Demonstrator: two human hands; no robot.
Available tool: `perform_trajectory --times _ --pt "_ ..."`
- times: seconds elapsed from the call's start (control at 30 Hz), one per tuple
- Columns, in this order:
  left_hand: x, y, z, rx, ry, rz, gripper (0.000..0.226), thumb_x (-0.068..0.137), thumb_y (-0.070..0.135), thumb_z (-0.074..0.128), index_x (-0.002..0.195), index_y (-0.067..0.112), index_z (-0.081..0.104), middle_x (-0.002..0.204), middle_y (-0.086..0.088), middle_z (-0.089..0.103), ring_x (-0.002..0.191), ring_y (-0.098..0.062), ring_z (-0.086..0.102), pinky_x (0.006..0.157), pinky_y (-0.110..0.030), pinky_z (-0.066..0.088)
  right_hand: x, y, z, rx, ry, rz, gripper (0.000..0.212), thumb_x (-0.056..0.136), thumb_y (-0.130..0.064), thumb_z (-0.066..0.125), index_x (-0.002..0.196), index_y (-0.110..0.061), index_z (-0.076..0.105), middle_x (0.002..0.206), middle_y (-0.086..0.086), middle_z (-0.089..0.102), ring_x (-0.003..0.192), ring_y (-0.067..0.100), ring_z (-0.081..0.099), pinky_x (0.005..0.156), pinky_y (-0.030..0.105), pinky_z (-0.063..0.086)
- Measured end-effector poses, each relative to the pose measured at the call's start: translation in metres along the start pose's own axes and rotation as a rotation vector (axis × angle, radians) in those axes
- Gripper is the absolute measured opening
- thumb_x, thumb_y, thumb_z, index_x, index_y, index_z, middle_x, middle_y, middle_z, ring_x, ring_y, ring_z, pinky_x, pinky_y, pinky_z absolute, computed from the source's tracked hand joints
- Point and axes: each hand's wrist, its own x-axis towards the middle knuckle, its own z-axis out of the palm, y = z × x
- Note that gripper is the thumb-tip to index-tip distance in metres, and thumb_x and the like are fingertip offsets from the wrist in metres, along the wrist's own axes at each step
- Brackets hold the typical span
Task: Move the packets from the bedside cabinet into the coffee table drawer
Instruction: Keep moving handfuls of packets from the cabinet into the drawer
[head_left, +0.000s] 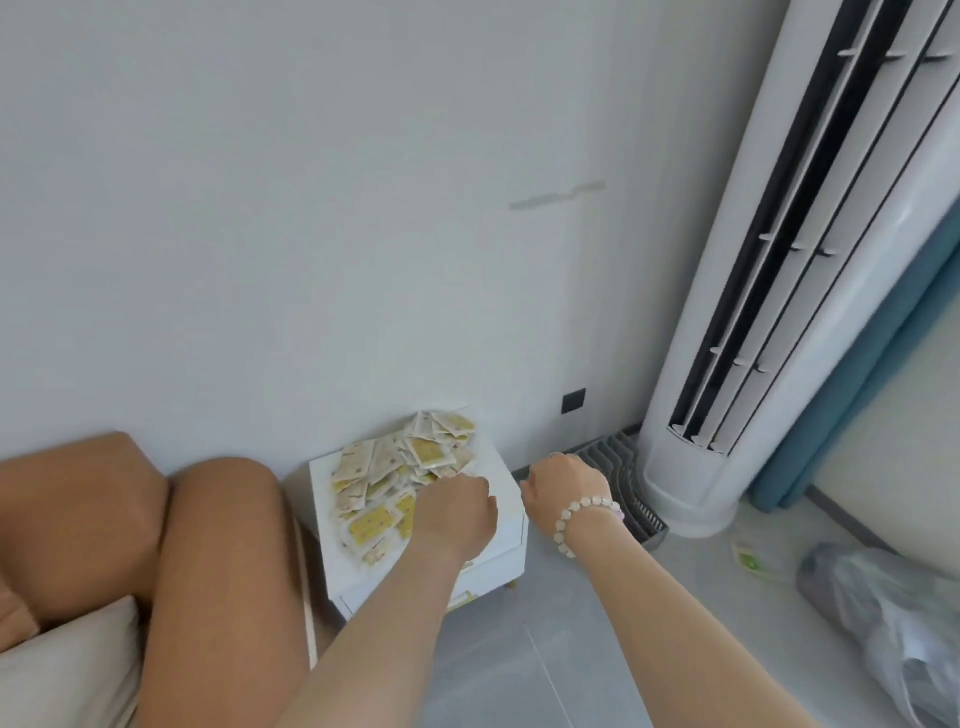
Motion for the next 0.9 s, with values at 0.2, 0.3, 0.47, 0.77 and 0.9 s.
perform_trajectory --times 0.2,0.3,0.47,0.77,0.9 --pt "0.004 -0.048 0.024 -0.082 -0.080 -0.201 0.033 0.100 0.028 0.031 0.104 0.010 0.058 0.108 -0.006 0.063 0.101 -0.024 0.059 0.072 -0.029 0.038 0.034 -0.039 0.025 -0.027 -0.072 -0.186 0.037 0.099 -0.028 0.029 0.113 -0.009 0.058 0.117 0.007 0.056 0.108 0.022 0.054 0.079 0.030 0.042" --pt "0.014 -0.069 0.035 -0.110 -0.095 -0.259 0.033 0.100 0.028 0.030 0.100 0.010 0.059 0.104 -0.005 0.063 0.096 -0.023 0.060 0.070 -0.028 0.037 0.055 -0.056 0.035 -0.022 -0.089 -0.230 0.037 0.099 -0.029 0.029 0.110 -0.010 0.059 0.115 0.006 0.057 0.105 0.021 0.056 0.075 0.028 0.039" --pt "0.045 -0.099 0.055 -0.118 -0.160 -0.272 0.036 0.100 0.029 0.030 0.104 0.009 0.060 0.108 -0.006 0.063 0.101 -0.024 0.060 0.077 -0.030 0.042 0.097 -0.073 0.054 -0.052 -0.142 -0.243 0.037 0.099 -0.030 0.030 0.111 -0.010 0.059 0.114 0.006 0.058 0.106 0.021 0.056 0.079 0.029 0.043" --pt "0.150 -0.178 0.108 -0.242 -0.276 -0.313 0.034 0.099 0.028 0.029 0.106 0.010 0.057 0.105 -0.005 0.063 0.099 -0.024 0.060 0.073 -0.029 0.042 0.216 -0.099 0.096 -0.107 -0.304 -0.158 0.039 0.100 -0.030 0.028 0.109 -0.010 0.059 0.110 0.006 0.058 0.102 0.020 0.057 0.074 0.027 0.041" --pt "0.192 -0.212 0.132 -0.268 -0.339 -0.332 0.038 0.101 0.031 0.025 0.111 0.011 0.057 0.108 -0.005 0.062 0.102 -0.023 0.060 0.078 -0.030 0.044 0.260 -0.112 0.122 -0.070 -0.373 -0.101 0.038 0.099 -0.032 0.029 0.110 -0.012 0.060 0.111 0.004 0.059 0.102 0.019 0.058 0.081 0.029 0.045"
